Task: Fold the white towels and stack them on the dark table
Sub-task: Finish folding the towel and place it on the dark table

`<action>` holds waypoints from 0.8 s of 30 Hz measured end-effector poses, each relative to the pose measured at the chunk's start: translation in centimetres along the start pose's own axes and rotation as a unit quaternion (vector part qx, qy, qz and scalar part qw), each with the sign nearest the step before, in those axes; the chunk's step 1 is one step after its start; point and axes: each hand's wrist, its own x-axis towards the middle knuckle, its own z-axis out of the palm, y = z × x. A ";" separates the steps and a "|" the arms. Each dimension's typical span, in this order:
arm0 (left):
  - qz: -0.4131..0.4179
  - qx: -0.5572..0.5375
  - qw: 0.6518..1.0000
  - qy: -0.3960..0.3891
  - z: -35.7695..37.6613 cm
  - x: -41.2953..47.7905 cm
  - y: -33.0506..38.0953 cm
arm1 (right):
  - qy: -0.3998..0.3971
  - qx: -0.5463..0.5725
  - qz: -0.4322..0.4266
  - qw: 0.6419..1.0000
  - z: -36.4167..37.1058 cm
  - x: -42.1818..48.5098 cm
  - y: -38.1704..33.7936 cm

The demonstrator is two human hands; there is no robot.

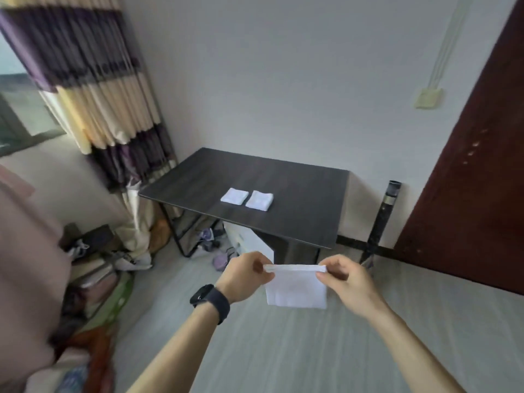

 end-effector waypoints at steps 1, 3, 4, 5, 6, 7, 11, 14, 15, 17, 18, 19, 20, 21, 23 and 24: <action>-0.016 -0.020 1.000 0.008 -1.1 1.3 -1.8 | -0.012 0.002 0.004 1.000 1.7 2.2 -0.4; -0.047 -0.094 0.994 0.020 -3.1 3.7 -4.6 | -0.022 0.019 0.010 1.000 4.5 6.2 -0.9; -0.062 -0.133 0.989 0.024 -4.0 5.2 -5.9 | -0.025 0.029 0.011 0.999 5.9 8.5 -1.1; -0.078 -0.162 0.983 0.029 -4.9 6.8 -7.0 | -0.027 0.036 0.015 0.999 7.0 10.8 -1.2; -0.089 -0.183 0.978 0.036 -5.7 8.6 -8.0 | -0.030 0.043 0.018 0.998 8.2 13.2 -1.3; -0.097 -0.204 0.973 0.042 -6.5 10.5 -8.9 | -0.028 0.054 0.022 0.998 9.3 15.7 -1.3; -0.124 -0.291 0.946 0.075 -9.1 18.6 -11.9 | -0.015 0.102 0.049 0.993 13.0 25.5 -1.3; -0.155 -0.336 0.925 0.082 -10.9 23.8 -13.6 | -0.014 0.124 0.077 0.989 15.0 31.8 -1.5; -0.164 -0.335 0.924 0.083 -11.4 25.7 -14.2 | -0.012 0.125 0.086 0.988 15.6 33.9 -1.5; -0.185 -0.323 0.924 0.085 -12.4 29.1 -15.5 | -0.010 0.125 0.107 0.986 16.8 37.6 -1.4; -0.191 -0.317 0.925 0.086 -12.9 30.6 -16.0 | -0.010 0.124 0.113 0.986 17.2 39.0 -1.4; -0.195 -0.314 0.925 0.085 -13.4 32.5 -16.7 | -0.007 0.121 0.116 0.986 17.8 40.9 -1.3; -0.201 -0.309 0.926 0.083 -13.8 34.3 -17.5 | -0.004 0.113 0.121 0.986 18.4 42.6 -1.2; -0.203 -0.308 0.926 0.079 -14.2 36.1 -18.4 | 0.000 0.107 0.126 0.986 19.2 44.5 -1.0; -0.213 -0.304 0.925 0.076 -14.9 39.4 -20.0 | 0.004 0.097 0.136 0.986 20.7 47.7 -0.6; -0.219 -0.304 0.924 0.075 -15.4 41.3 -21.0 | 0.008 0.090 0.143 0.986 21.6 49.6 -0.2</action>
